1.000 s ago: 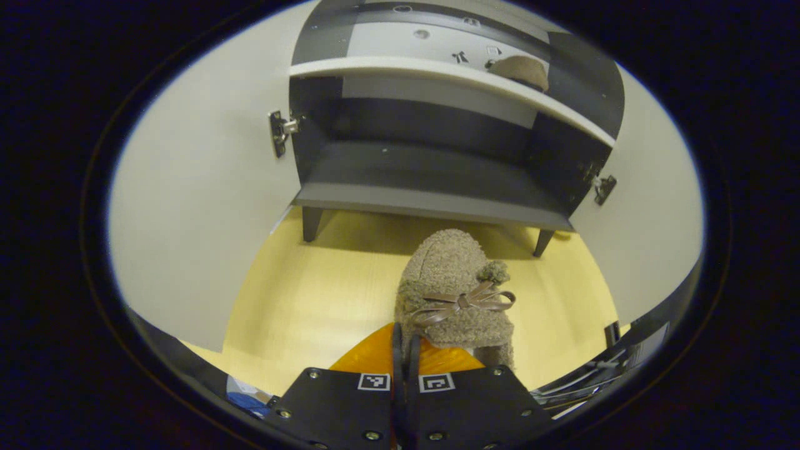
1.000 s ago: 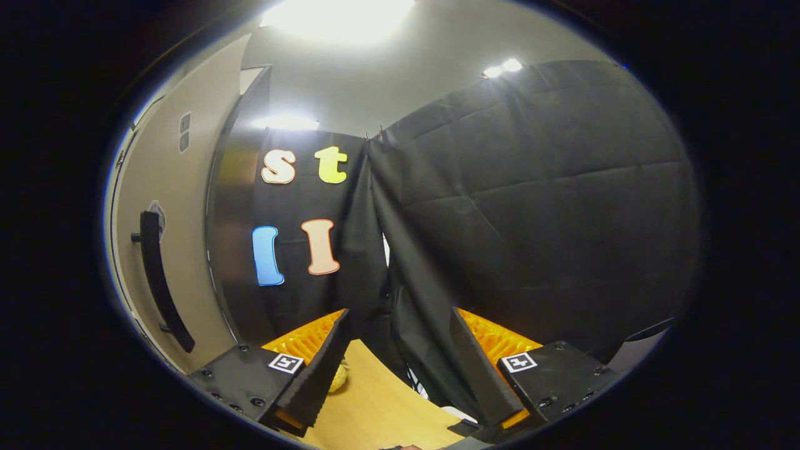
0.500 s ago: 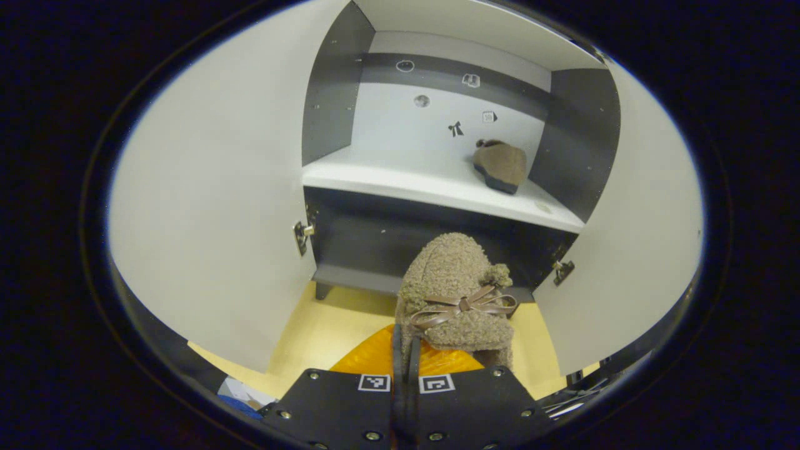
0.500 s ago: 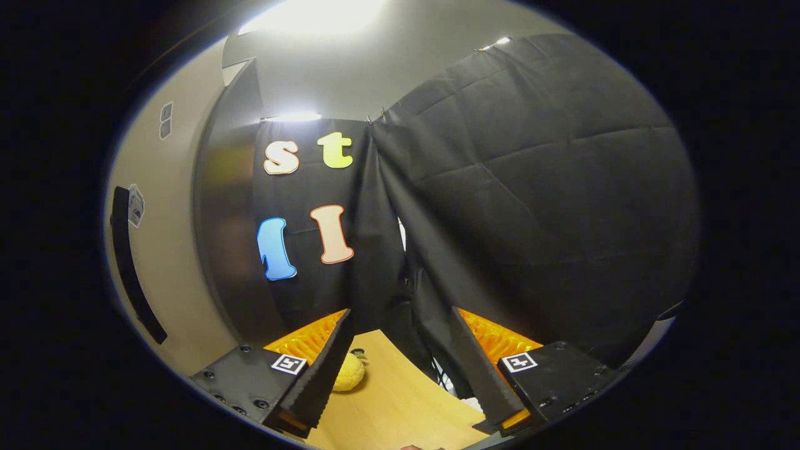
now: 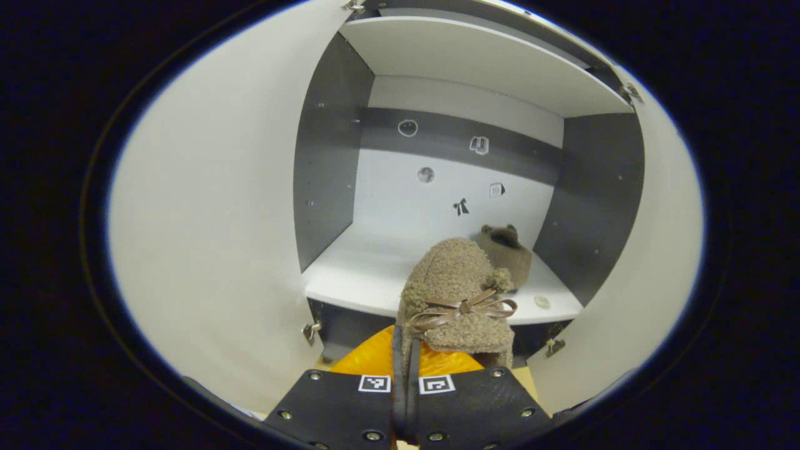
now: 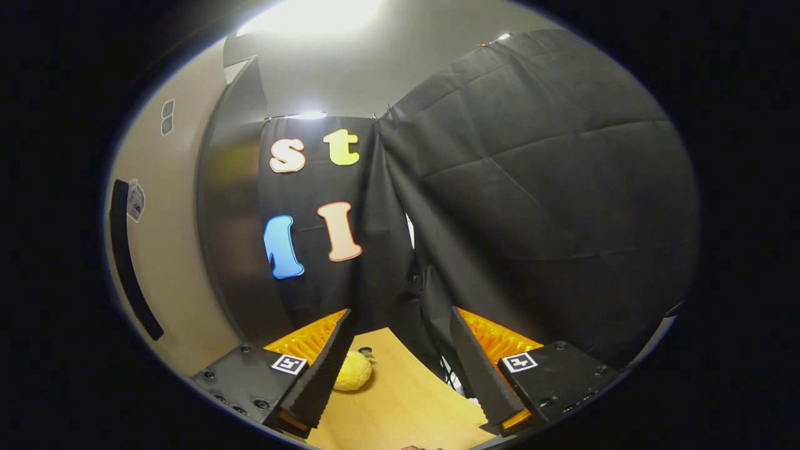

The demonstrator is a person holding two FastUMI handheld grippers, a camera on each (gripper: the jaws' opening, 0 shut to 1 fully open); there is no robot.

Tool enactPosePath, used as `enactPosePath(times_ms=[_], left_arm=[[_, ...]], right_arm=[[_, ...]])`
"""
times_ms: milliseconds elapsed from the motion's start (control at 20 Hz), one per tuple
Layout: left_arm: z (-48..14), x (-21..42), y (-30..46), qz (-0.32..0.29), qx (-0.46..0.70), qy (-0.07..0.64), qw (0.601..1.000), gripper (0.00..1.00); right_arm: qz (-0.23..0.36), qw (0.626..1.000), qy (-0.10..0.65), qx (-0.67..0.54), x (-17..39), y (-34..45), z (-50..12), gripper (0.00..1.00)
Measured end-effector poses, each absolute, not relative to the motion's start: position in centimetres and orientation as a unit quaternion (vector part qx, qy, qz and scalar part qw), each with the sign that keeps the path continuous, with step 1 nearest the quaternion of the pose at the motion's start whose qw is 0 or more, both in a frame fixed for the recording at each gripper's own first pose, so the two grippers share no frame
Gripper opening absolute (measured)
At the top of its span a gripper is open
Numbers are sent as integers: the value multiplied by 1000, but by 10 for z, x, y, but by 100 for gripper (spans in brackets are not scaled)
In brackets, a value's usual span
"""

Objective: Grab one shoe with the right hand and put it into the shoe cabinet, grab the other shoe with the left hand and put it into the shoe cabinet; then close the right door with the right hand and the left door with the left hand.

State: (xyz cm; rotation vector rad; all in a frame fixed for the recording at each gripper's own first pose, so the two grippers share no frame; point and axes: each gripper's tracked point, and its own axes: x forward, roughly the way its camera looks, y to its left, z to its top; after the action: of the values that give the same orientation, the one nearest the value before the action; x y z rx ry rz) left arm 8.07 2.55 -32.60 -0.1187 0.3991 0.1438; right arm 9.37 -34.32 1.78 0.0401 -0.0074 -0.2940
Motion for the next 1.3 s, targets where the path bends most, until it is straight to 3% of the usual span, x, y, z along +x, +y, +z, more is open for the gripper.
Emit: enactPosePath(times_ms=[400, 450, 500, 600, 650, 700, 1050, 1100, 1150, 1200, 1250, 1300], left_arm=[[-313, 88, 29, 83, -66, 119, 987, 1], [-319, 88, 29, 84, -72, 118, 987, 1], [-324, 89, 28, 86, -76, 117, 987, 1], [-319, 88, 31, 89, -77, 115, 986, 1], [-317, 87, 32, 91, -75, 117, 986, 1], [-321, 86, 31, 96, -76, 128, 984, 1], [-334, 84, 25, 89, -74, 166, 979, 2], [-334, 86, 17, 71, -83, 164, 980, 8], [-333, 85, 12, 65, -87, 164, 980, 9], [-334, 82, 14, 73, -84, 169, 979, 21], [-336, 83, 15, 76, -82, 171, 979, 22], [-340, 82, 17, 83, -76, 180, 977, 36]], right_arm=[[-156, 987, 5, 27, 84, -344, 13, 97], [-155, 987, 8, 28, 82, -344, 10, 92], [-156, 987, 12, 29, 82, -344, 7, 97], [-155, 987, 15, 34, 80, -344, 6, 97], [-155, 987, 13, 36, 78, -344, 7, 92], [-156, 987, 11, 37, 76, -344, 8, 97], [-164, 986, 13, 36, 70, -352, 7, 97], [-165, 985, 15, 37, 69, -352, 6, 92], [-166, 985, 16, 39, 70, -352, 4, 97], [-167, 985, 17, 42, 71, -351, 4, 97], [-166, 985, 17, 45, 71, -351, 2, 98], [-165, 985, 20, 46, 72, -350, 0, 98]])
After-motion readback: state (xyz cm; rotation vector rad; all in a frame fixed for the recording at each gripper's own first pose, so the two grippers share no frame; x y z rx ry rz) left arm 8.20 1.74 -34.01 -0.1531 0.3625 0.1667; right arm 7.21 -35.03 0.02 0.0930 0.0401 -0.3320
